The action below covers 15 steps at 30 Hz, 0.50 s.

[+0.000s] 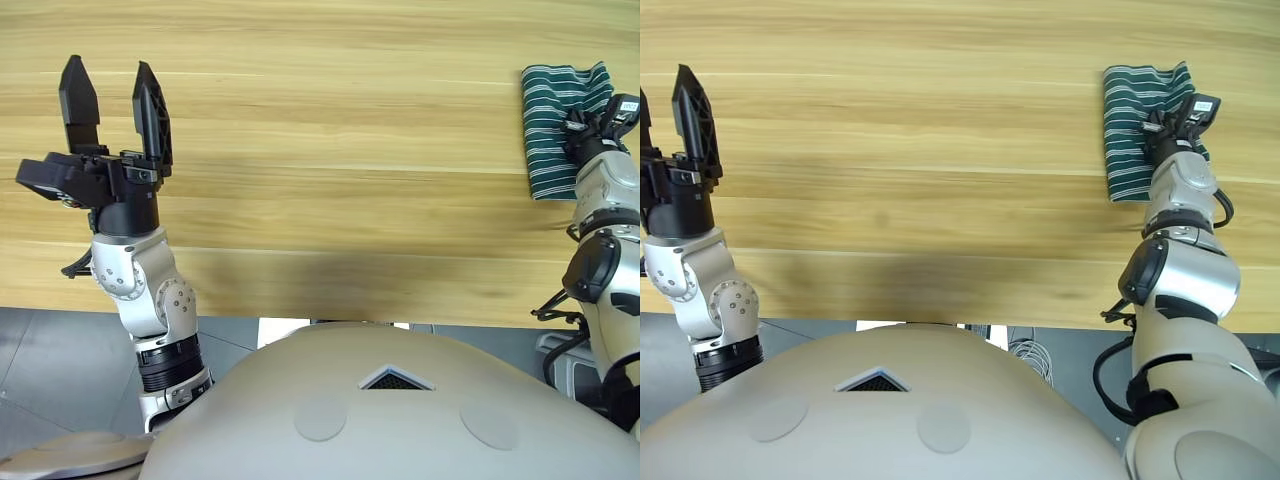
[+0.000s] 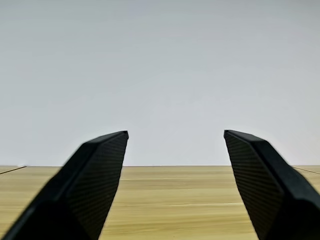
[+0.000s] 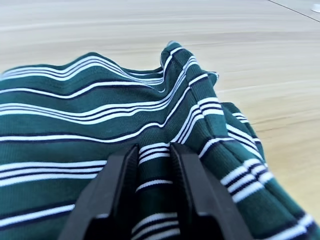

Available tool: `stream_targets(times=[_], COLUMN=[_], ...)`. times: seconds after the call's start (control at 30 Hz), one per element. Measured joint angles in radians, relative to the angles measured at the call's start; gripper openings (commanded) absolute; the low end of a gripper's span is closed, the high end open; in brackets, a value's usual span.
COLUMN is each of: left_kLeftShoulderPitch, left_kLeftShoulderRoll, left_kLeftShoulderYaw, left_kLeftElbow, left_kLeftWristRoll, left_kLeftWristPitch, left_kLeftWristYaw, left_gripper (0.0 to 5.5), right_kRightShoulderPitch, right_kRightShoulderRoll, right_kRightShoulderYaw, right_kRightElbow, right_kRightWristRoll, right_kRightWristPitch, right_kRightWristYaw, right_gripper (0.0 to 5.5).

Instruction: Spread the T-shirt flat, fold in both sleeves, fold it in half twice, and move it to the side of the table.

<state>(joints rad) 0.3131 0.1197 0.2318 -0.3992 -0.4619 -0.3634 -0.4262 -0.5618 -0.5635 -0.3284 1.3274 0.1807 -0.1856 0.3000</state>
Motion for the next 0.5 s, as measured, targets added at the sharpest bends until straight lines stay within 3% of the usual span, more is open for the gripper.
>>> stream_targets(times=[0.27,0.5], left_kLeftShoulderPitch=[0.000,-0.004], left_kLeftShoulderRoll=[0.001,0.002], left_kLeftShoulderYaw=[0.003,0.007], left_kLeftElbow=[0.004,0.016], left_kLeftWristRoll=[0.000,-0.006], left_kLeftWristPitch=[-0.013,-0.015], left_kLeftWristYaw=[-0.001,-0.001], left_gripper=[3.44,3.44], right_kRightShoulderPitch=[-0.002,-0.074], right_kRightShoulderRoll=[0.015,0.003], right_kRightShoulderYaw=[-0.068,-0.197], right_kRightElbow=[-0.006,-0.066], right_kRightWristRoll=[0.019,0.159], right_kRightWristPitch=[-0.161,-0.336], right_kRightWristYaw=[0.088,0.242], right_gripper=[1.17,1.17])
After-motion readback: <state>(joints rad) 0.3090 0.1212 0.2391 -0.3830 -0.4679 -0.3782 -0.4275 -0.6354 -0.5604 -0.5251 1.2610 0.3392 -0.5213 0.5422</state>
